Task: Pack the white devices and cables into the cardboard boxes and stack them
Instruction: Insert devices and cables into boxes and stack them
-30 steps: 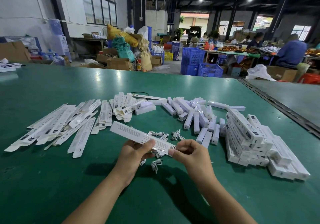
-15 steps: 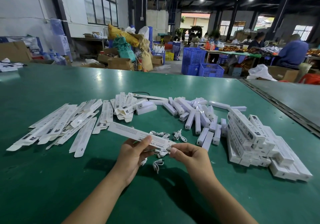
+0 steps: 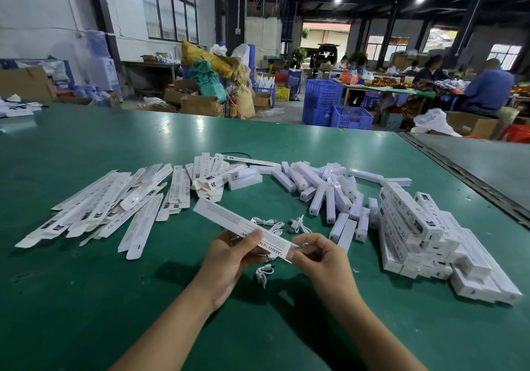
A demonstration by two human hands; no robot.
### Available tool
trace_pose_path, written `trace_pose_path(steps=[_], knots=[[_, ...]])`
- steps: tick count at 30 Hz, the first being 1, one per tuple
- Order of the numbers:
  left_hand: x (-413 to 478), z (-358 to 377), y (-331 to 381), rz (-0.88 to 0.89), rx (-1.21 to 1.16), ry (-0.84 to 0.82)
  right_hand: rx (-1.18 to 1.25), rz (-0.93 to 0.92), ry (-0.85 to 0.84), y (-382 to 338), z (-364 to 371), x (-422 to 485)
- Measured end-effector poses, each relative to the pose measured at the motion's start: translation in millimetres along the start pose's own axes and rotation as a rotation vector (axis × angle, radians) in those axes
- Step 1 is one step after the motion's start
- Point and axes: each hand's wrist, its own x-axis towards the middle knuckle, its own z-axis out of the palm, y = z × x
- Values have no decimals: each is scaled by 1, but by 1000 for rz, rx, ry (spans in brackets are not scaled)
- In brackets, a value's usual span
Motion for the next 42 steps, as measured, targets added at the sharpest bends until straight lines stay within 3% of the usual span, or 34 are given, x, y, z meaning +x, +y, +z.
trace_pose_path(steps=[7,12,18,21,27,35,42], knots=[[0,3,-5,68,109,20,-340,-379,74,-5,4,-9],[-4,9,-11,235,363,82,-262,-315,124,-2,11,-9],[-16,19,-11,322,728,-83,-139,-240,218,1,9,-7],[-17,19,-10,337,808,-73,-78,-251,204,1,8,-7],[-12,13,-9,349,711,-7,-18,-439,12,-4,7,-15],[-7,8,-8,321,518,20,-162,-570,-152,-3,4,-16],[-6,7,-2,301,506,-63,-407,-763,-26,-4,3,-9]])
